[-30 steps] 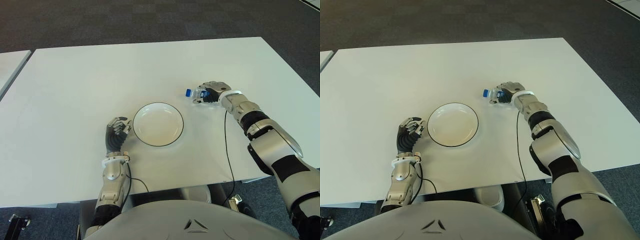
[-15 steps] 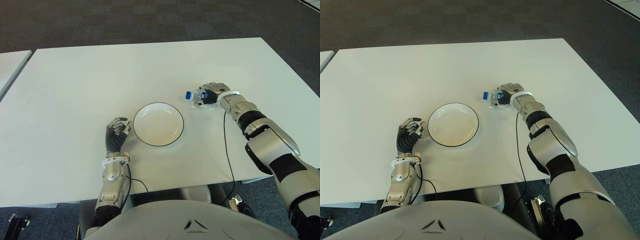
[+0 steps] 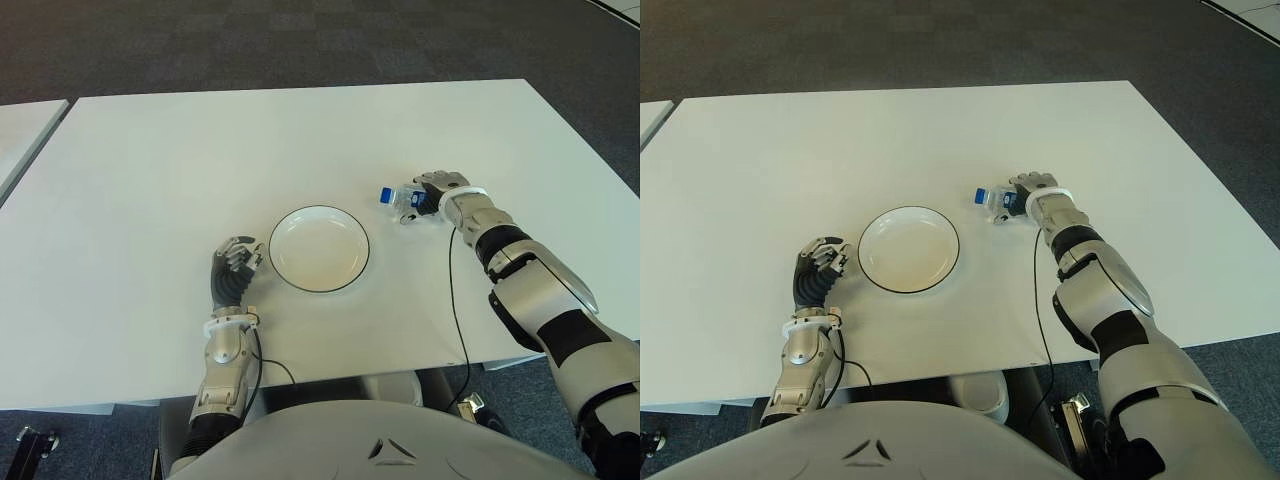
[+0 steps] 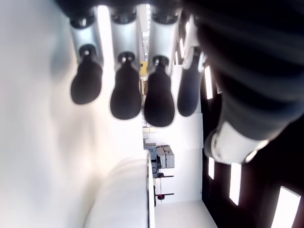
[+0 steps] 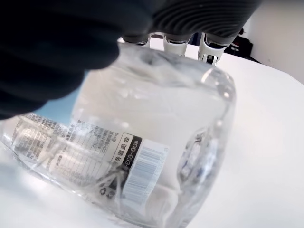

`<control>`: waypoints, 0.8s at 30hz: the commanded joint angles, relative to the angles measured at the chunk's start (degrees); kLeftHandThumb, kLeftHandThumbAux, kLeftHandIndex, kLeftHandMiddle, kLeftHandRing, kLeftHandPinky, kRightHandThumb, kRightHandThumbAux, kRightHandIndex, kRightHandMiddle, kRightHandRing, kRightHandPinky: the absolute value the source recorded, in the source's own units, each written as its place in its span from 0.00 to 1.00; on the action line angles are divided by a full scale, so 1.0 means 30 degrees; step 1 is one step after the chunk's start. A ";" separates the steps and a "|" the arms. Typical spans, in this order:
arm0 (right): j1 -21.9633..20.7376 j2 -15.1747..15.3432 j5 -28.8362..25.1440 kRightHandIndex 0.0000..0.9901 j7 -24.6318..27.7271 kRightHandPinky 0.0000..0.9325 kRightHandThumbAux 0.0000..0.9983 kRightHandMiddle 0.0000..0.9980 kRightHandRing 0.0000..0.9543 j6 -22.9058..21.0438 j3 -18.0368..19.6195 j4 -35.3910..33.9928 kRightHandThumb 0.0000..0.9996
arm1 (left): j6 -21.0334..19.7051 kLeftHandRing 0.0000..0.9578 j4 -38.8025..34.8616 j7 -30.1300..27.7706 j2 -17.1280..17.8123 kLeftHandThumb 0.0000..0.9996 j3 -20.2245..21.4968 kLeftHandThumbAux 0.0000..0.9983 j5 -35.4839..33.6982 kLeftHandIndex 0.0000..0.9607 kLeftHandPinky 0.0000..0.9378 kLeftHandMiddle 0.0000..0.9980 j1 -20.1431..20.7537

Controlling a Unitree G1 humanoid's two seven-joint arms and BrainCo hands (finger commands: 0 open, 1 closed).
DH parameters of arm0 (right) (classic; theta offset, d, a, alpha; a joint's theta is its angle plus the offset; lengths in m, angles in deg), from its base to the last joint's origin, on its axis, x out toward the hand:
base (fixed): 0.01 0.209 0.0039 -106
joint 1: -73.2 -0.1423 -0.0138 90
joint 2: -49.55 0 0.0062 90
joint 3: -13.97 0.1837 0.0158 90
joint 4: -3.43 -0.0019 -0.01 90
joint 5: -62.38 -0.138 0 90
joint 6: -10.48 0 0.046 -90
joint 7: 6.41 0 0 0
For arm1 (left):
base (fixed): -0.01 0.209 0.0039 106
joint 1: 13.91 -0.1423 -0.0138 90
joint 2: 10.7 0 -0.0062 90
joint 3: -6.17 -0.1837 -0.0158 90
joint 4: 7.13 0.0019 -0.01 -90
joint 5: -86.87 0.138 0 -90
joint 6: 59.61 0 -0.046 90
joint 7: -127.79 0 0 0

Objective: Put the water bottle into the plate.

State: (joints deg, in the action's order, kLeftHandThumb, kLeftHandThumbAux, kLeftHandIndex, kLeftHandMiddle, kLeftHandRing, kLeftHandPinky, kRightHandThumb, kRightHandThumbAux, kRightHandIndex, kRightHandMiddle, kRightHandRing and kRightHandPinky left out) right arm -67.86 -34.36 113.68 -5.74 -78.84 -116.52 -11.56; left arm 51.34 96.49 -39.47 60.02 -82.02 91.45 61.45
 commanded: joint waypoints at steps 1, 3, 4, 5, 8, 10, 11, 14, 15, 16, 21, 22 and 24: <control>0.1775 -0.0634 0.0388 0.00 0.0895 0.00 0.48 0.00 0.00 -0.0737 -0.0744 0.0867 0.61 | -0.0359 0.77 0.0508 -0.0136 0.0066 0.70 0.0127 0.72 -0.0010 0.45 0.78 0.74 -0.0435; 0.1894 -0.0701 0.0427 0.00 0.0705 0.02 0.50 0.00 0.00 -0.0945 -0.0882 0.0852 0.60 | -0.0310 0.78 0.0498 -0.0143 0.0094 0.70 0.0129 0.72 -0.0007 0.45 0.78 0.74 -0.0443; 0.1948 -0.0729 0.0433 0.00 0.0613 0.05 0.51 0.00 0.00 -0.1023 -0.0944 0.0840 0.59 | -0.0301 0.78 0.0488 -0.0142 0.0105 0.70 0.0131 0.72 -0.0008 0.45 0.79 0.74 -0.0451; 0.2032 -0.0757 0.0471 0.00 0.0436 0.07 0.52 0.00 0.00 -0.1125 -0.1030 0.0838 0.59 | -0.0333 0.78 0.0459 -0.0126 0.0108 0.70 0.0138 0.72 -0.0006 0.45 0.79 0.75 -0.0460; 0.2241 -0.0819 0.0544 0.01 0.0019 0.16 0.55 0.02 0.03 -0.1378 -0.1229 0.0876 0.58 | -0.0432 0.79 0.0364 -0.0083 0.0111 0.70 0.0164 0.72 -0.0003 0.45 0.79 0.75 -0.0487; 0.2351 -0.0857 0.0526 0.03 -0.0190 0.20 0.58 0.05 0.07 -0.1546 -0.1289 0.0921 0.58 | -0.0458 0.79 0.0296 -0.0044 0.0117 0.70 0.0180 0.72 0.0029 0.45 0.79 0.75 -0.0514; 0.2403 -0.0864 0.0470 0.07 -0.0282 0.22 0.60 0.08 0.09 -0.1607 -0.1267 0.0948 0.58 | -0.0474 0.79 0.0254 -0.0022 0.0118 0.70 0.0184 0.72 0.0050 0.45 0.79 0.75 -0.0531; 0.2543 -0.0857 0.0313 0.16 -0.0522 0.26 0.63 0.12 0.13 -0.1669 -0.1169 0.1023 0.58 | -0.0541 0.79 0.0140 0.0020 0.0115 0.70 0.0199 0.72 0.0085 0.45 0.78 0.75 -0.0578; 0.2575 -0.0851 0.0280 0.18 -0.0591 0.26 0.64 0.13 0.14 -0.1661 -0.1141 0.1042 0.58 | -0.0551 0.79 0.0116 0.0036 0.0113 0.70 0.0203 0.72 0.0097 0.45 0.78 0.75 -0.0588; 0.2593 -0.0847 0.0260 0.23 -0.0638 0.28 0.65 0.15 0.15 -0.1655 -0.1125 0.1055 0.58 | -0.0556 0.79 0.0102 0.0047 0.0111 0.70 0.0206 0.72 0.0105 0.45 0.78 0.75 -0.0594; 0.2693 -0.0871 0.0148 0.38 -0.1095 0.42 0.70 0.27 0.29 -0.1640 -0.1002 0.1115 0.67 | -0.0771 0.78 -0.0064 0.0110 0.0094 0.70 0.0275 0.72 0.0091 0.45 0.77 0.74 -0.0649; 0.2704 -0.0887 0.0129 0.40 -0.1185 0.54 0.71 0.40 0.43 -0.1651 -0.0979 0.1118 0.68 | -0.0843 0.77 -0.0089 0.0123 0.0081 0.70 0.0302 0.72 0.0068 0.45 0.77 0.74 -0.0653; 0.2724 -0.0912 0.0085 0.42 -0.1345 0.65 0.71 0.52 0.56 -0.1668 -0.0934 0.1128 0.69 | -0.0935 0.77 -0.0115 0.0133 0.0058 0.70 0.0351 0.72 0.0025 0.45 0.76 0.74 -0.0659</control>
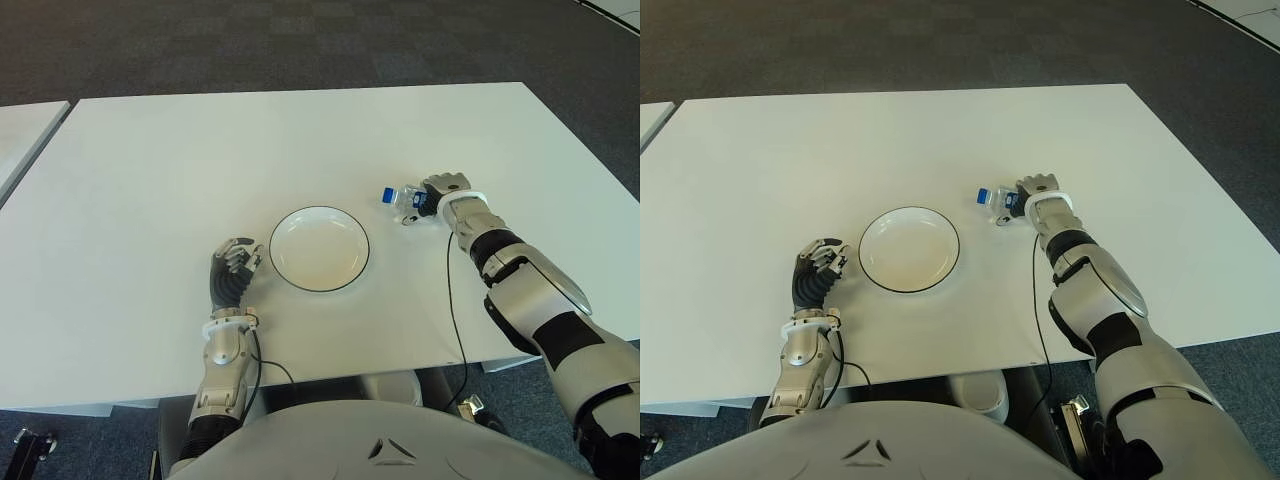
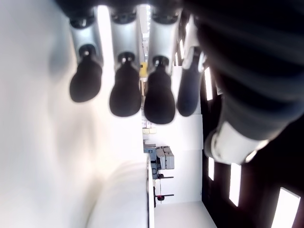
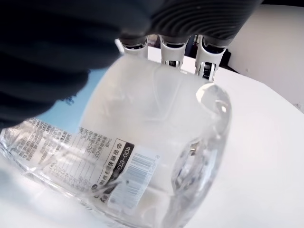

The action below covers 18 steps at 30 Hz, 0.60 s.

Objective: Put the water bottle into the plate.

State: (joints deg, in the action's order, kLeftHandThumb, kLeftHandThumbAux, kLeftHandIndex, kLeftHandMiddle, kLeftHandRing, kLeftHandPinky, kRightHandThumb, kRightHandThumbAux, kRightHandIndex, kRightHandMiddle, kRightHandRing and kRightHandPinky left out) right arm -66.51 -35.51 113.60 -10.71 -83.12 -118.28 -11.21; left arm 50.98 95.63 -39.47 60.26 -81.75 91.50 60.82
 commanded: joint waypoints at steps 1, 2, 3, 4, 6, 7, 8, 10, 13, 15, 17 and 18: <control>0.2269 -0.0604 0.0097 0.42 0.0202 0.71 0.72 0.57 0.62 -0.0284 -0.0333 0.1011 0.69 | -0.0811 0.77 0.0182 0.0146 -0.0035 0.70 0.0285 0.72 0.0001 0.45 0.76 0.74 -0.0447; 0.2263 -0.0672 0.0086 0.43 0.0029 0.75 0.72 0.60 0.66 -0.0321 -0.0318 0.0989 0.69 | -0.0799 0.77 0.0192 0.0160 -0.0044 0.70 0.0304 0.72 0.0003 0.45 0.77 0.74 -0.0441; 0.2257 -0.0718 0.0081 0.43 -0.0092 0.79 0.72 0.63 0.69 -0.0344 -0.0310 0.0976 0.69 | -0.0793 0.77 0.0195 0.0167 -0.0052 0.70 0.0318 0.72 0.0009 0.45 0.77 0.74 -0.0437; 0.2254 -0.0745 0.0079 0.43 -0.0171 0.80 0.72 0.64 0.70 -0.0356 -0.0304 0.0970 0.69 | -0.0791 0.77 0.0195 0.0167 -0.0061 0.70 0.0330 0.72 0.0016 0.45 0.77 0.74 -0.0436; 0.2280 -0.0743 0.0090 0.43 -0.0637 0.82 0.72 0.66 0.73 -0.0275 -0.0293 0.0923 0.69 | -0.0712 0.77 0.0265 0.0117 -0.0043 0.70 0.0375 0.72 0.0003 0.45 0.78 0.74 -0.0393; 0.2288 -0.0745 0.0096 0.44 -0.0820 0.84 0.73 0.68 0.75 -0.0238 -0.0291 0.0910 0.69 | -0.0679 0.77 0.0306 0.0091 -0.0032 0.70 0.0402 0.72 -0.0008 0.45 0.78 0.74 -0.0364; 0.2292 -0.0745 0.0093 0.44 -0.0999 0.85 0.73 0.68 0.76 -0.0186 -0.0289 0.0894 0.69 | -0.0684 0.77 0.0329 0.0058 -0.0037 0.70 0.0437 0.72 -0.0051 0.45 0.78 0.74 -0.0335; 0.2296 -0.0742 0.0053 0.44 -0.1218 0.85 0.73 0.70 0.78 -0.0104 -0.0282 0.0884 0.69 | -0.0747 0.77 0.0331 0.0018 -0.0077 0.70 0.0501 0.72 -0.0113 0.45 0.77 0.74 -0.0302; 0.2304 -0.0736 -0.0032 0.44 -0.1443 0.86 0.73 0.72 0.79 -0.0007 -0.0257 0.0878 0.69 | -0.0854 0.76 0.0308 0.0007 -0.0132 0.70 0.0570 0.72 -0.0138 0.45 0.75 0.73 -0.0277; 0.2303 -0.0740 -0.0106 0.44 -0.1532 0.87 0.73 0.73 0.80 0.0051 -0.0226 0.0876 0.69 | -0.0938 0.76 0.0282 0.0001 -0.0168 0.70 0.0612 0.72 -0.0176 0.45 0.75 0.73 -0.0263; 0.2312 -0.0759 -0.0254 0.44 -0.1674 0.87 0.73 0.75 0.81 0.0166 -0.0101 0.0852 0.69 | -0.1050 0.75 0.0244 0.0077 -0.0231 0.71 0.0672 0.72 -0.0198 0.45 0.75 0.72 -0.0254; 0.2316 -0.0774 -0.0343 0.44 -0.1776 0.87 0.73 0.75 0.81 0.0230 -0.0015 0.0832 0.69 | -0.1117 0.75 0.0218 0.0126 -0.0268 0.71 0.0702 0.72 -0.0201 0.45 0.75 0.72 -0.0244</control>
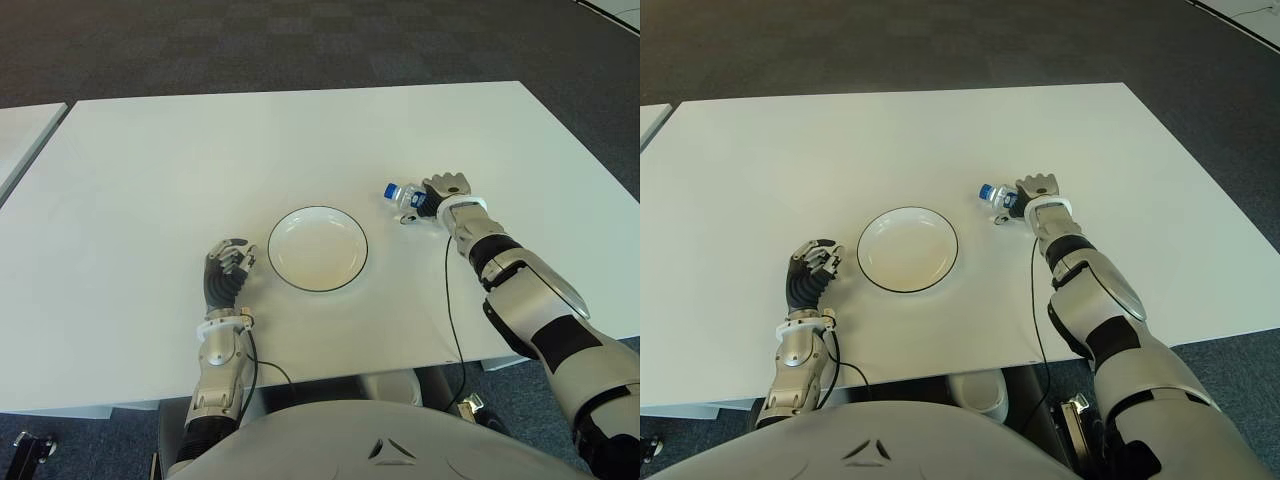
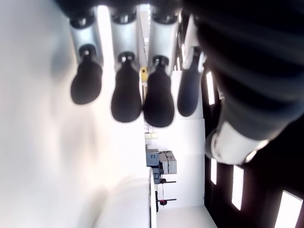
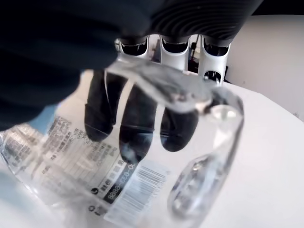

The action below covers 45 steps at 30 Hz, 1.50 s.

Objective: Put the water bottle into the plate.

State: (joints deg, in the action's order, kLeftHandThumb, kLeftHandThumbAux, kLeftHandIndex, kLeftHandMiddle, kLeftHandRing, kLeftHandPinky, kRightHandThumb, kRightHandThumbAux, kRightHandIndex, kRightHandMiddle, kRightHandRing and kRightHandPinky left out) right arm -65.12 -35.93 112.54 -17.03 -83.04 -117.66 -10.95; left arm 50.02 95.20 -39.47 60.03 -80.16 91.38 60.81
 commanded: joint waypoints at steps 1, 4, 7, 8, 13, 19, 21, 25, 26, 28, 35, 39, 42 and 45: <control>0.1852 -0.0642 -0.0044 0.44 0.0266 0.87 0.73 0.76 0.82 0.0241 -0.0171 0.0735 0.69 | -0.0837 0.75 0.0343 0.0154 -0.0214 0.71 0.0189 0.72 -0.0152 0.45 0.75 0.72 -0.0233; 0.1853 -0.0663 -0.0151 0.44 0.0113 0.88 0.73 0.78 0.83 0.0315 -0.0073 0.0721 0.69 | -0.0944 0.74 0.0306 0.0177 -0.0275 0.71 0.0241 0.72 -0.0153 0.45 0.75 0.72 -0.0207; 0.1914 -0.0657 -0.0450 0.44 -0.0475 0.88 0.73 0.80 0.84 0.0523 0.0186 0.0641 0.69 | -0.0973 0.74 0.0260 0.0341 -0.0323 0.71 0.0227 0.72 0.0058 0.45 0.75 0.72 -0.0200; 0.1940 -0.0659 -0.0535 0.44 -0.0748 0.88 0.73 0.80 0.84 0.0589 0.0286 0.0612 0.69 | -0.1005 0.75 0.0223 0.0323 -0.0321 0.71 0.0213 0.72 0.0070 0.45 0.77 0.72 -0.0208; 0.1980 -0.0714 -0.0883 0.44 -0.1979 0.89 0.73 0.83 0.86 0.0827 0.0791 0.0538 0.69 | -0.1108 0.75 0.0144 0.0120 -0.0285 0.71 0.0201 0.72 -0.0107 0.45 0.75 0.73 -0.0202; 0.1509 -0.0828 -0.1475 0.44 -0.3232 0.89 0.73 0.85 0.87 0.1274 0.1530 0.0320 0.69 | -0.1074 0.75 0.0245 0.0084 -0.0229 0.71 0.0257 0.72 -0.0167 0.45 0.75 0.72 -0.0144; 0.1190 -0.0892 -0.1757 0.44 -0.3612 0.89 0.73 0.85 0.87 0.1601 0.1886 0.0135 0.69 | -0.1022 0.75 0.0321 0.0083 -0.0211 0.71 0.0279 0.72 -0.0165 0.45 0.75 0.72 -0.0108; 0.0879 -0.1019 -0.2176 0.44 -0.4379 0.89 0.73 0.85 0.87 0.2223 0.2413 -0.0468 0.69 | -0.0914 0.75 0.0446 0.0128 -0.0190 0.71 0.0325 0.72 -0.0125 0.45 0.75 0.72 -0.0051; 0.0816 -0.1021 -0.2312 0.44 -0.4734 0.89 0.73 0.85 0.87 0.2537 0.2586 -0.0820 0.69 | -0.0875 0.75 0.0495 0.0190 -0.0191 0.71 0.0344 0.72 -0.0079 0.45 0.76 0.72 -0.0033; 0.0822 -0.0983 -0.2489 0.44 -0.5354 0.89 0.73 0.85 0.88 0.3111 0.2837 -0.1287 0.70 | -0.0867 0.75 0.0536 0.0242 -0.0203 0.71 0.0366 0.72 -0.0044 0.45 0.75 0.73 -0.0015; 0.1111 -0.0823 -0.2702 0.44 -0.7003 0.90 0.73 0.85 0.88 0.4791 0.3269 -0.2278 0.70 | -0.1013 0.75 0.0541 0.0154 -0.0189 0.70 0.0430 0.72 -0.0114 0.45 0.77 0.73 0.0031; 0.1361 -0.0785 -0.2740 0.44 -0.7666 0.90 0.73 0.85 0.88 0.5571 0.3505 -0.3629 0.70 | -0.1079 0.75 0.0417 0.0013 -0.0158 0.70 0.0491 0.72 -0.0257 0.45 0.76 0.72 0.0022; 0.1793 -0.0623 -0.2708 0.44 -0.7999 0.89 0.73 0.83 0.87 0.6065 0.3695 -0.5601 0.70 | -0.1088 0.74 0.0293 -0.0103 -0.0160 0.71 0.0545 0.72 -0.0419 0.45 0.76 0.72 -0.0025; 0.2324 -0.0364 -0.2503 0.44 -0.8096 0.88 0.73 0.82 0.86 0.6348 0.3865 -0.7726 0.70 | -0.1143 0.74 0.0177 -0.0116 -0.0153 0.71 0.0593 0.72 -0.0479 0.45 0.76 0.72 -0.0076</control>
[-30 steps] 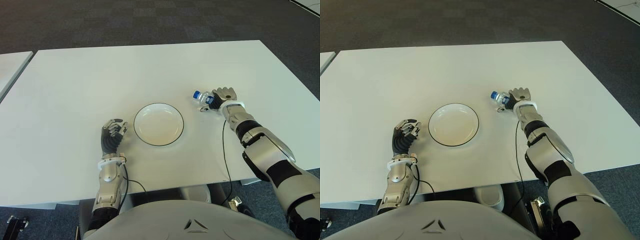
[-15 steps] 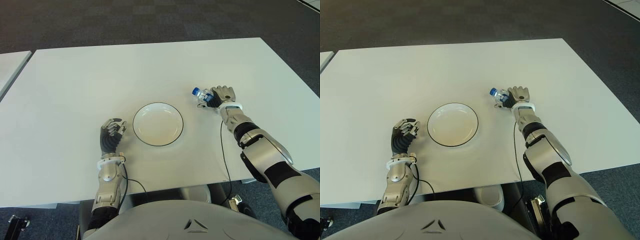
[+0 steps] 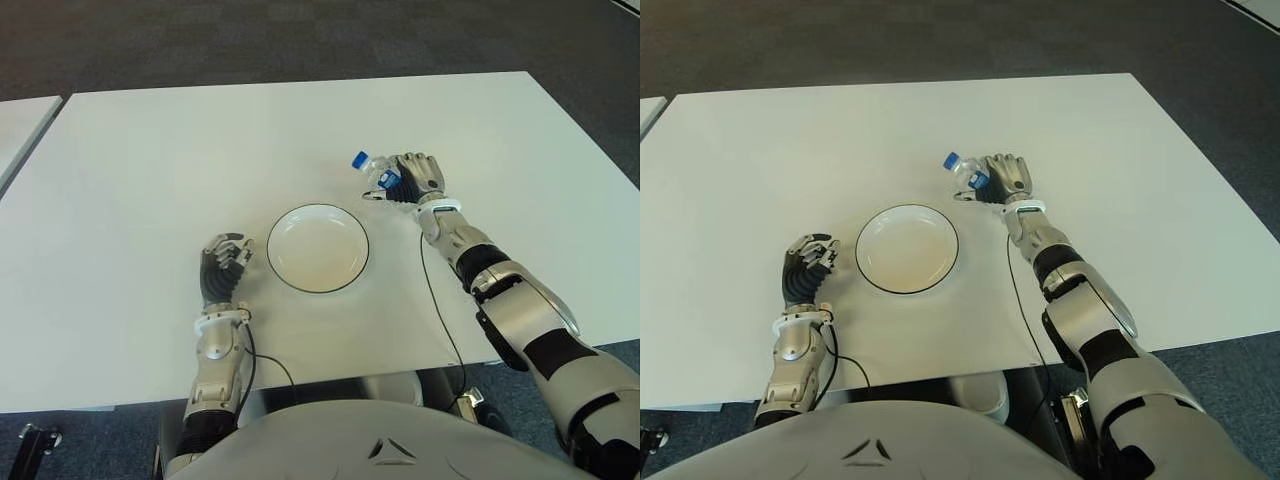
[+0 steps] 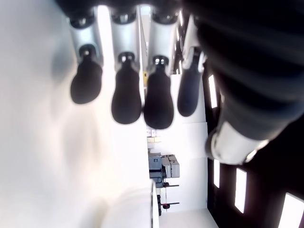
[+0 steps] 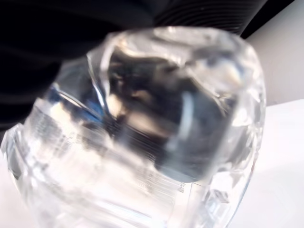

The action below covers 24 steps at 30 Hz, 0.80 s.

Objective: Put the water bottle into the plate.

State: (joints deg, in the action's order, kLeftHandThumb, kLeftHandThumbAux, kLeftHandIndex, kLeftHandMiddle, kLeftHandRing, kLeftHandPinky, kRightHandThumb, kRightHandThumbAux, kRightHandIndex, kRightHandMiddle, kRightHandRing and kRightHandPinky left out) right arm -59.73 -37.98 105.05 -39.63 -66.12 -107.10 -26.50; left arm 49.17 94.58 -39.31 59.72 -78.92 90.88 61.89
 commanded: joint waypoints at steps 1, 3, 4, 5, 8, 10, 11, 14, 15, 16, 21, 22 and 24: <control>0.0682 0.0386 0.0055 0.44 -0.0516 0.88 0.73 0.81 0.85 0.0722 0.0395 -0.3071 0.70 | -0.0890 0.74 0.0338 -0.0162 -0.0054 0.71 0.0183 0.72 -0.0316 0.45 0.76 0.72 -0.0456; 0.0998 0.0496 0.0197 0.44 -0.0384 0.88 0.73 0.81 0.85 0.0803 0.0450 -0.4261 0.70 | -0.1014 0.74 0.0192 -0.0138 -0.0065 0.71 0.0208 0.72 -0.0320 0.45 0.76 0.71 -0.0502; 0.1180 0.0548 0.0267 0.44 -0.0317 0.88 0.73 0.81 0.85 0.0910 0.0462 -0.4935 0.70 | -0.1101 0.74 0.0114 -0.0105 -0.0068 0.71 0.0209 0.72 -0.0291 0.45 0.76 0.71 -0.0523; 0.1315 0.0583 0.0313 0.44 -0.0251 0.88 0.73 0.81 0.85 0.0961 0.0480 -0.5389 0.70 | -0.1163 0.74 0.0064 -0.0083 -0.0069 0.71 0.0207 0.72 -0.0271 0.45 0.76 0.71 -0.0535; 0.1764 0.0563 0.0375 0.44 0.0163 0.89 0.73 0.81 0.85 0.1072 0.0467 -0.6685 0.70 | -0.1428 0.74 -0.0192 -0.0082 -0.0111 0.71 0.0170 0.72 -0.0248 0.45 0.76 0.71 -0.0605; 0.2097 0.0551 0.0464 0.44 0.0476 0.89 0.73 0.82 0.86 0.1083 0.0399 -0.7452 0.70 | -0.1533 0.74 -0.0285 -0.0062 -0.0119 0.71 0.0150 0.72 -0.0203 0.45 0.76 0.71 -0.0630; 0.2262 0.0542 0.0516 0.44 0.0632 0.90 0.73 0.82 0.86 0.1085 0.0361 -0.7819 0.71 | -0.1583 0.74 -0.0327 -0.0052 -0.0122 0.71 0.0139 0.72 -0.0181 0.45 0.76 0.71 -0.0641; 0.2874 0.0459 0.0813 0.44 0.1247 0.90 0.73 0.82 0.86 0.1173 0.0048 -0.9093 0.71 | -0.1718 0.75 -0.0438 -0.0040 -0.0123 0.71 0.0113 0.72 -0.0142 0.45 0.76 0.72 -0.0667; 0.3025 0.0444 0.0889 0.44 0.1421 0.90 0.73 0.82 0.87 0.1204 -0.0014 -0.9385 0.71 | -0.1749 0.75 -0.0461 -0.0032 -0.0128 0.71 0.0108 0.72 -0.0131 0.45 0.76 0.72 -0.0672; 0.3206 0.0430 0.0950 0.44 0.1649 0.90 0.73 0.83 0.87 0.1331 -0.0117 -0.9696 0.71 | -0.1775 0.75 -0.0479 -0.0011 -0.0136 0.71 0.0101 0.72 -0.0108 0.45 0.76 0.72 -0.0682; 0.3848 0.0409 0.1210 0.44 0.2457 0.90 0.73 0.83 0.87 0.2093 -0.0501 -1.0686 0.71 | -0.1835 0.75 -0.0547 0.0047 -0.0161 0.71 0.0070 0.72 -0.0029 0.45 0.76 0.72 -0.0726; 0.3960 0.0411 0.1356 0.44 0.2528 0.90 0.73 0.83 0.87 0.2318 -0.0654 -1.0803 0.71 | -0.1833 0.75 -0.0561 0.0048 -0.0169 0.71 0.0065 0.72 -0.0028 0.45 0.76 0.72 -0.0736; 0.4117 0.0440 0.1644 0.44 0.2636 0.91 0.72 0.84 0.88 0.2773 -0.0957 -1.0917 0.71 | -0.1823 0.74 -0.0568 0.0051 -0.0175 0.71 0.0066 0.72 -0.0027 0.45 0.75 0.72 -0.0742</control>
State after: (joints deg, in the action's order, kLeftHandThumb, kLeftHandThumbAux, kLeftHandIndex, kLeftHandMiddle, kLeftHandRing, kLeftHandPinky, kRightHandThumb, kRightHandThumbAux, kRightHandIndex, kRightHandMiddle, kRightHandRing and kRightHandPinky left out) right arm -48.04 -36.62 108.90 -32.38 -60.04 -108.91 -57.88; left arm 45.69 91.87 -39.31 59.68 -78.34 90.36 61.14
